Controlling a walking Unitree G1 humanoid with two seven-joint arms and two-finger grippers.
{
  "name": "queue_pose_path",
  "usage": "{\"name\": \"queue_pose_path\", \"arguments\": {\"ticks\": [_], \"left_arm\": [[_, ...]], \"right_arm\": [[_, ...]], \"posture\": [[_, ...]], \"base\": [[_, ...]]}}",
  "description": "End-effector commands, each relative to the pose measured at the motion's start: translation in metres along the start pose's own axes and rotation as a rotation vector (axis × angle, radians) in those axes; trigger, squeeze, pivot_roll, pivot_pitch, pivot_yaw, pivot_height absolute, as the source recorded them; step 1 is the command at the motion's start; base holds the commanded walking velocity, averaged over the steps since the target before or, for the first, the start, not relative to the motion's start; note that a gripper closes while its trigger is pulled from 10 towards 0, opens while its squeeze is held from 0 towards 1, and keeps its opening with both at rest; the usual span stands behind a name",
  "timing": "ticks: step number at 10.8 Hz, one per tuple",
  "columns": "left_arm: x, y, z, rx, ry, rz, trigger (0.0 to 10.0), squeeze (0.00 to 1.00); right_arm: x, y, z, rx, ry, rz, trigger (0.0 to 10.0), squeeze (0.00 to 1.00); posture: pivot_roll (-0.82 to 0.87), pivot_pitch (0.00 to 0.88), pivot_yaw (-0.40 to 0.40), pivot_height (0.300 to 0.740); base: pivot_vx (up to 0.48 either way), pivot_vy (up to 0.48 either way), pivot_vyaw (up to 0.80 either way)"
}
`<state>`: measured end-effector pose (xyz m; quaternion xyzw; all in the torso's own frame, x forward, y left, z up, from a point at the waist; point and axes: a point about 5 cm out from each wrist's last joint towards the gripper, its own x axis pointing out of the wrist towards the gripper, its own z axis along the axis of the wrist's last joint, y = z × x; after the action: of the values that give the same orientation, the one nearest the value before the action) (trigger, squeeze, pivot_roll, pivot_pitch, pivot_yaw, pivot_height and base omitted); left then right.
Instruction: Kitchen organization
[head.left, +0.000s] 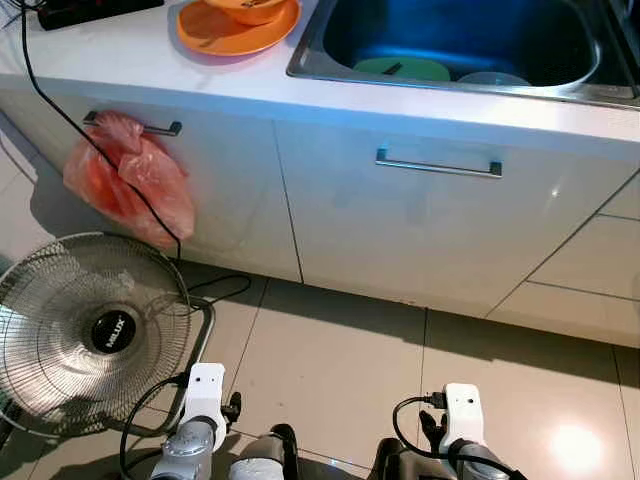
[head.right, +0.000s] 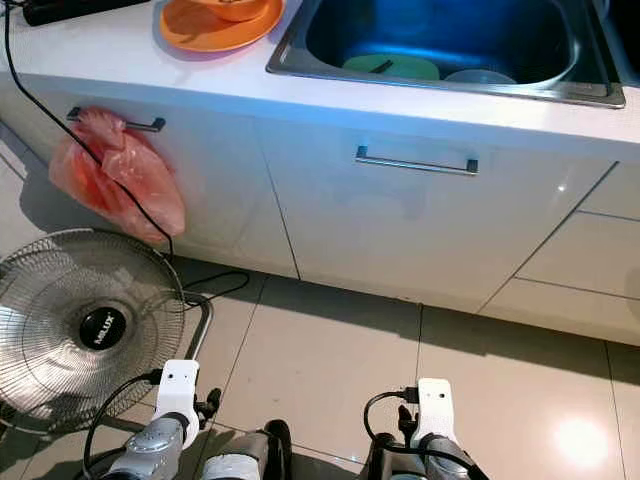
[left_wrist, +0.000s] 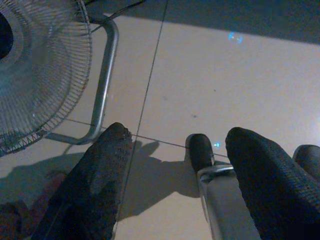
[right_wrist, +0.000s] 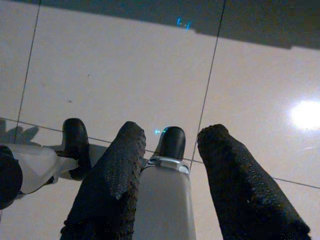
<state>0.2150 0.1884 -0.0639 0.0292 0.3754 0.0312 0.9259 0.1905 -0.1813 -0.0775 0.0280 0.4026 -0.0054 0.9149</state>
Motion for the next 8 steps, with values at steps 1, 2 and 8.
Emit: {"name": "queue_pose_path", "arguments": {"ticks": [1,2,8], "left_arm": [[-0.0027,0.0037,-0.0114,-0.004,0.045,0.013,10.0,0.00],[-0.0027,0.0037,-0.0114,-0.004,0.045,0.013,10.0,0.00],[-0.0027,0.0037,-0.0114,-0.004,0.045,0.013,10.0,0.00]], "right_arm": [[-0.0031,0.0005,-0.0114,-0.002,0.029,0.003,10.0,0.00],[-0.0031,0.0005,-0.0114,-0.002,0.029,0.003,10.0,0.00],[-0.0031,0.0005,-0.0114,-0.002,0.029,0.003,10.0,0.00]], "posture": [[0.06,0.201,0.080,0.740],[0.06,0.201,0.080,0.740],[0.06,0.201,0.080,0.740]], "base": [[0.000,0.000,0.00],[0.000,0.000,0.00],[0.000,0.000,0.00]]}}
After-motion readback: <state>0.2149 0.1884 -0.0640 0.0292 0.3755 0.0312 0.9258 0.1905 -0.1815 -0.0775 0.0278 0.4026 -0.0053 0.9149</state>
